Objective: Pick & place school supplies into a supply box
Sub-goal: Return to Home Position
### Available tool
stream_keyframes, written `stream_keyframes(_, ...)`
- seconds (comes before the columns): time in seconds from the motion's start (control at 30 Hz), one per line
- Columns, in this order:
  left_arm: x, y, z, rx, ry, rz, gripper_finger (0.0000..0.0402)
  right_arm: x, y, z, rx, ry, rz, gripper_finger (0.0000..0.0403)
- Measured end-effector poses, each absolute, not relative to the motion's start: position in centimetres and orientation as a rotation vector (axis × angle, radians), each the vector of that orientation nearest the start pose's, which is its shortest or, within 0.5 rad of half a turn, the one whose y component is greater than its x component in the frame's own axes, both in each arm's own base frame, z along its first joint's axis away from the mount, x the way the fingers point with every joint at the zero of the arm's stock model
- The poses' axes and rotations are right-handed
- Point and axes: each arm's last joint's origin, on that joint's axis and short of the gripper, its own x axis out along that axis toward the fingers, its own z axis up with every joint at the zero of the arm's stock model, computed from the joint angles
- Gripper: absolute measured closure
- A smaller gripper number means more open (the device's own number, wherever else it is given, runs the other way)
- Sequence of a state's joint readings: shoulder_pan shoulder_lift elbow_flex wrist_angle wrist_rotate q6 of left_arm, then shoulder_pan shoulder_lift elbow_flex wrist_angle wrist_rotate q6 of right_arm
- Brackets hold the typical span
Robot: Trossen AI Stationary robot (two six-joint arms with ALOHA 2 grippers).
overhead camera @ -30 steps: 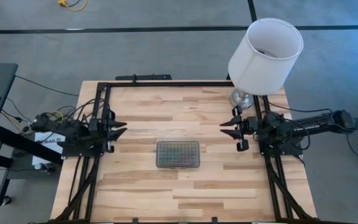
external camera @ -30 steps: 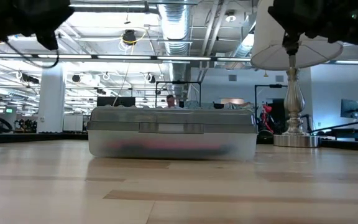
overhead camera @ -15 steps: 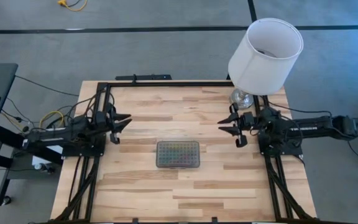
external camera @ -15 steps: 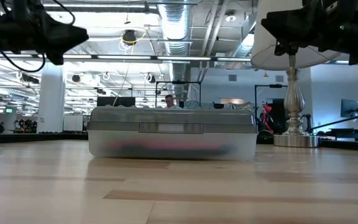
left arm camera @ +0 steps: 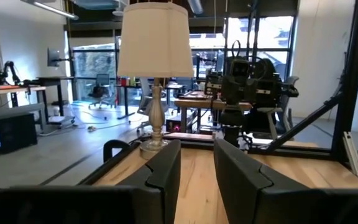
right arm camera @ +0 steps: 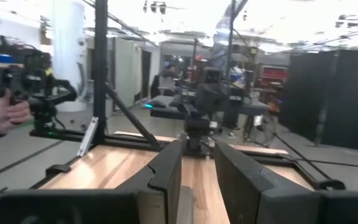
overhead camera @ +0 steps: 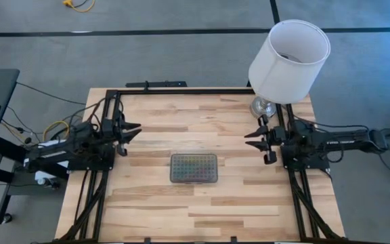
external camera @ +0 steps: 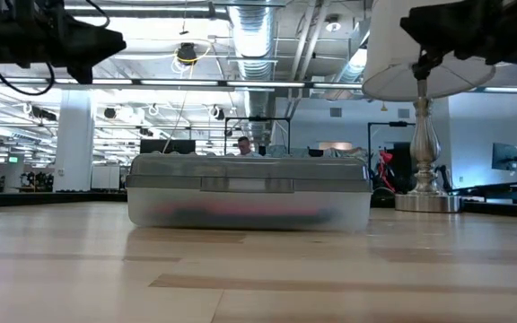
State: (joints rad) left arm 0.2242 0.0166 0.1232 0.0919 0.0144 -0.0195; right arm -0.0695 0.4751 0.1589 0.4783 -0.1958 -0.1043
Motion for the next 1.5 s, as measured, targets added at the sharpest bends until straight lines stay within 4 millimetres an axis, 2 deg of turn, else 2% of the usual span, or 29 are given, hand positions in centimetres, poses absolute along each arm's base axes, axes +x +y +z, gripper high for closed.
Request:
stream_keyframes(0.17, 8.3, 1.8, 21.7, 0.017, -0.187, 0.209, 0.031, 11.8, 0.3, 22.2, -0.121, -0.165, 0.098, 0.031)
stream_keyframes(0.47, 8.3, 1.9, 21.2, 0.022, -0.133, 0.23, 0.031, 9.5, 0.5, 21.7, -0.109, -0.19, 0.113, 0.031)
stream_keyframes(0.67, 8.4, 1.9, 20.9, 0.02, -0.124, 0.23, 0.031, 9.5, 0.3, 18.5, -0.111, -0.205, 0.061, 0.031)
stream_keyframes(0.93, 8.5, 1.9, 20.7, 0.023, -0.128, 0.197, 0.031, 9.5, 0.2, 18.8, -0.121, -0.234, 0.056, 0.031)
stream_keyframes(1.17, 9.4, 2.1, 18.0, 0.016, -0.141, 0.191, 0.031, 9.6, 0.2, 18.3, -0.106, -0.189, 0.06, 0.031)
stream_keyframes(1.27, 9.4, 2.1, 17.9, 0.012, -0.134, 0.211, 0.031, 9.6, 0.2, 18.3, -0.108, -0.189, 0.06, 0.031)
stream_keyframes(1.5, 9.4, 1.8, 18.1, -0.022, -0.153, 0.119, 0.031, 9.6, 0.2, 18.3, -0.111, -0.188, 0.061, 0.031)
